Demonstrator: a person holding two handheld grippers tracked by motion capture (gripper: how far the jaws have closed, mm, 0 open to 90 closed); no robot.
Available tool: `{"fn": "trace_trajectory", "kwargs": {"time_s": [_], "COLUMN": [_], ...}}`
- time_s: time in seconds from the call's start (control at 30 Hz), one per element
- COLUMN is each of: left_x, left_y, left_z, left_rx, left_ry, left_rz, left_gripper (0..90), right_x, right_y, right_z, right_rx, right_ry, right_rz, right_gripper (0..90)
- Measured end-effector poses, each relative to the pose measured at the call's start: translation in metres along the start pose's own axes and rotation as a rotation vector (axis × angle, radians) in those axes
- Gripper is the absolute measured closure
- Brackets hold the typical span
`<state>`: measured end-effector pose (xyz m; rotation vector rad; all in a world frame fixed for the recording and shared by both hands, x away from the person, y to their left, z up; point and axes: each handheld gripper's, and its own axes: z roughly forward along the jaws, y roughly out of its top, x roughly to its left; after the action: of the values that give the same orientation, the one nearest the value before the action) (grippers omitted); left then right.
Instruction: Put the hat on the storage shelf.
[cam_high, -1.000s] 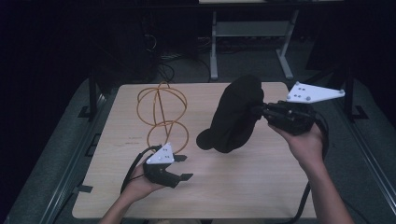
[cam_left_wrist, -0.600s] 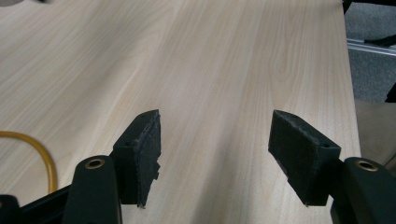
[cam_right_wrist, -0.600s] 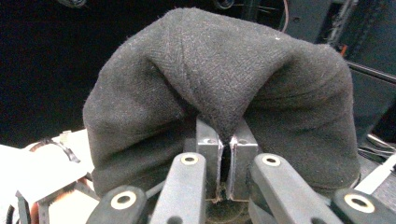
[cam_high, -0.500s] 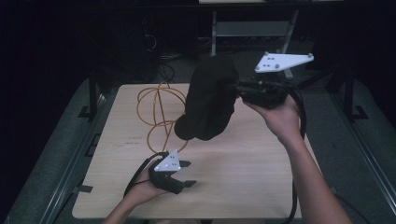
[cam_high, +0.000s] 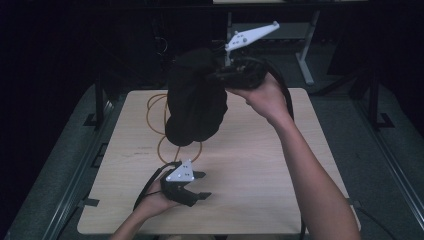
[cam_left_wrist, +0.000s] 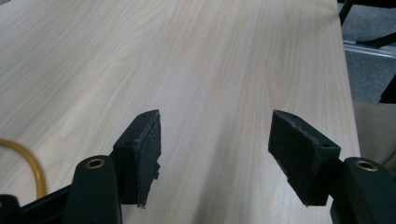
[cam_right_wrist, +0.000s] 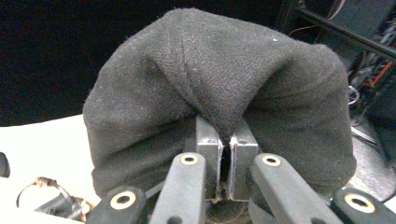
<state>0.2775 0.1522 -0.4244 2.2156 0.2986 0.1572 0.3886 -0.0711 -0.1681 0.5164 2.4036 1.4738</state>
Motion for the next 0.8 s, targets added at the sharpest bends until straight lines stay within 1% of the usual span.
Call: {"fn": "trace_trajectory", "kwargs": {"time_s": [0.03,0.07,0.1,0.13,0.17,0.27,0.33,0.37,0.4,0.47,0.53,0.57,0.6,0.63,0.7,0.73,0.77,0.8], "left_x": [0.0,0.0,0.0,0.0,0.0,-0.001,-0.001,-0.001,-0.001,-0.003,-0.003,-0.004,-0.005,-0.006,-0.008,-0.008,-0.01,-0.01], "left_y": [0.001,0.001,0.002,0.002,0.002,0.003,0.003,0.003,0.004,0.005,0.005,0.006,0.005,0.004,0.002,0.002,0.002,0.002], "left_z": [0.001,0.001,0.003,0.003,0.003,0.003,0.002,0.002,0.003,0.004,0.004,0.005,0.006,0.008,0.009,0.009,0.01,0.01], "left_rx": [0.0,0.0,0.002,0.002,0.003,0.006,0.004,0.004,0.0,0.001,0.002,0.007,0.011,0.029,0.044,0.044,0.043,0.043], "left_ry": [-0.005,-0.005,-0.01,-0.01,-0.011,-0.01,-0.013,-0.013,-0.014,-0.018,-0.02,-0.021,-0.022,-0.015,-0.017,-0.017,-0.022,-0.022], "left_rz": [0.019,0.019,0.034,0.034,0.036,0.039,0.039,0.039,0.047,0.049,0.055,0.058,0.06,0.079,0.089,0.089,0.095,0.095], "left_gripper": [34.2,34.2,34.2,34.2,34.1,34.2,34.2,34.2,34.2,34.2,34.2,34.2,34.2,34.2,34.2,34.2,34.2,34.2], "right_x": [-0.004,-0.004,-0.007,-0.007,-0.01,-0.014,-0.015,-0.016,-0.017,-0.018,-0.019,-0.019,-0.019,-0.016,-0.013,-0.013,-0.01,-0.008], "right_y": [0.006,0.006,0.011,0.011,0.015,0.019,0.02,0.02,0.021,0.022,0.024,0.024,0.025,0.027,0.03,0.03,0.03,0.03], "right_z": [0.011,0.011,0.021,0.021,0.032,0.048,0.059,0.065,0.07,0.081,0.092,0.092,0.098,0.11,0.125,0.125,0.139,0.147], "right_rx": [0.008,0.008,0.023,0.023,0.032,0.05,0.054,0.061,0.064,0.076,0.082,0.082,0.094,0.118,0.137,0.137,0.15,0.157], "right_ry": [0.01,0.01,0.02,0.02,0.029,0.041,0.055,0.062,0.07,0.074,0.095,0.095,0.099,0.107,0.111,0.111,0.111,0.106], "right_rz": [-0.004,-0.004,-0.006,-0.006,-0.002,-0.005,0.003,0.015,0.016,0.022,0.038,0.038,0.035,0.033,0.018,0.018,0.017,0.015], "right_gripper": [85.9,85.9,85.7,85.7,85.6,85.3,85.3,85.3,85.3,85.0,84.8,84.8,84.7,84.0,83.3,83.3,82.0,79.3]}}
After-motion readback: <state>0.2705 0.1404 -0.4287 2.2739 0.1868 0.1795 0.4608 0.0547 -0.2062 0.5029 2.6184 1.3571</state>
